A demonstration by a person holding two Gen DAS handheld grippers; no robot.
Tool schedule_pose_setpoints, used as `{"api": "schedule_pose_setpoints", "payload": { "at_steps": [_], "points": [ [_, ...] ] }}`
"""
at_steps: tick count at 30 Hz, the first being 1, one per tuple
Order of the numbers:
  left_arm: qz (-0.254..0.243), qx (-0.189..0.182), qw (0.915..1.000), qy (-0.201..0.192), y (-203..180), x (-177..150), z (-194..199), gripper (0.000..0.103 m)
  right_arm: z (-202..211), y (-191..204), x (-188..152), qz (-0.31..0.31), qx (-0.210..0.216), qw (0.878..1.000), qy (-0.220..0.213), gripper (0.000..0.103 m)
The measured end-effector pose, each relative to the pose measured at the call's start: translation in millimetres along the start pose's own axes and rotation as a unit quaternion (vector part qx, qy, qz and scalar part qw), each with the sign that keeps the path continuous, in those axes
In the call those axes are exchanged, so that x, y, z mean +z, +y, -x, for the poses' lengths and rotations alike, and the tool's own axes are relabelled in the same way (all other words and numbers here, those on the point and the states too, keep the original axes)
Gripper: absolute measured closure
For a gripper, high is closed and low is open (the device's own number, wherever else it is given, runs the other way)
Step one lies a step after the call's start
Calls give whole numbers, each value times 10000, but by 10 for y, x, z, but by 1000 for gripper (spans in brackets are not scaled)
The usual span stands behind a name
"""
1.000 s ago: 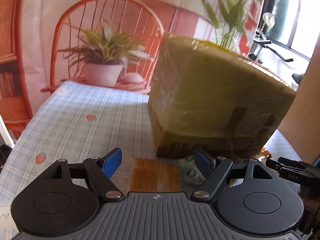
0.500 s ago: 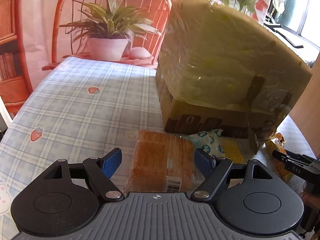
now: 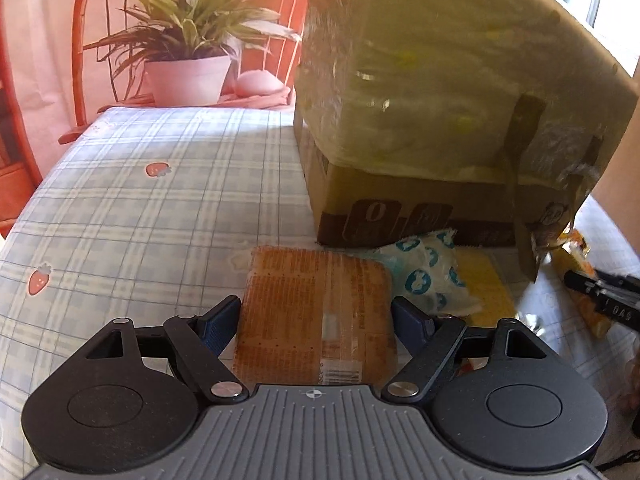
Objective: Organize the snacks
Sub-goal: 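Grasp the orange-white wafer bar with the right gripper while left grasps brown bread packet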
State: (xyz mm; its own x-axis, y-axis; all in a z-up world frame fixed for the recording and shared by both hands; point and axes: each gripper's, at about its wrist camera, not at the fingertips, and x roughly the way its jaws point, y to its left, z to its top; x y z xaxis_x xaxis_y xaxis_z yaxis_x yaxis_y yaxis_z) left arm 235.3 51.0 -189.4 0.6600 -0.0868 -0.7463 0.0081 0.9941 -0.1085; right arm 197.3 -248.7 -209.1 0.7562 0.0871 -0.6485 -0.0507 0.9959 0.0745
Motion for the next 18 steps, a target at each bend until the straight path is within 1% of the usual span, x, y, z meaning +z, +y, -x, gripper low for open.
{"api": "schedule_pose_setpoints", "payload": {
  "at_steps": [2, 6, 7, 10, 13, 14, 16, 18],
  "points": [
    [-21, 13, 10000, 61, 1, -18, -36, 18, -14, -10, 3, -16, 11, 10000, 9, 60],
    [306, -108, 9994, 96, 98, -52, -97, 15, -49, -15, 12, -25, 20, 10000, 55, 61],
    [346, -120, 9993, 42, 112, -60, -91, 16, -55, -20, 14, -24, 23, 10000, 60, 61],
    [272, -93, 9996, 56, 93, -57, -92, 16, -71, -31, 23, -35, 35, 10000, 77, 61],
    [331, -132, 9993, 59, 111, -53, -92, 17, -77, -34, 25, -33, 32, 10000, 80, 61],
    [336, -139, 9993, 52, 123, -56, -96, 18, -73, -30, 22, -35, 31, 10000, 77, 61],
    [364, -174, 9992, 21, 136, -60, -93, 24, -78, -34, 25, -33, 30, 10000, 78, 61],
    [428, -219, 9988, 34, 161, -54, -85, 25, -77, -31, 24, -34, 31, 10000, 77, 61]
  ]
}}
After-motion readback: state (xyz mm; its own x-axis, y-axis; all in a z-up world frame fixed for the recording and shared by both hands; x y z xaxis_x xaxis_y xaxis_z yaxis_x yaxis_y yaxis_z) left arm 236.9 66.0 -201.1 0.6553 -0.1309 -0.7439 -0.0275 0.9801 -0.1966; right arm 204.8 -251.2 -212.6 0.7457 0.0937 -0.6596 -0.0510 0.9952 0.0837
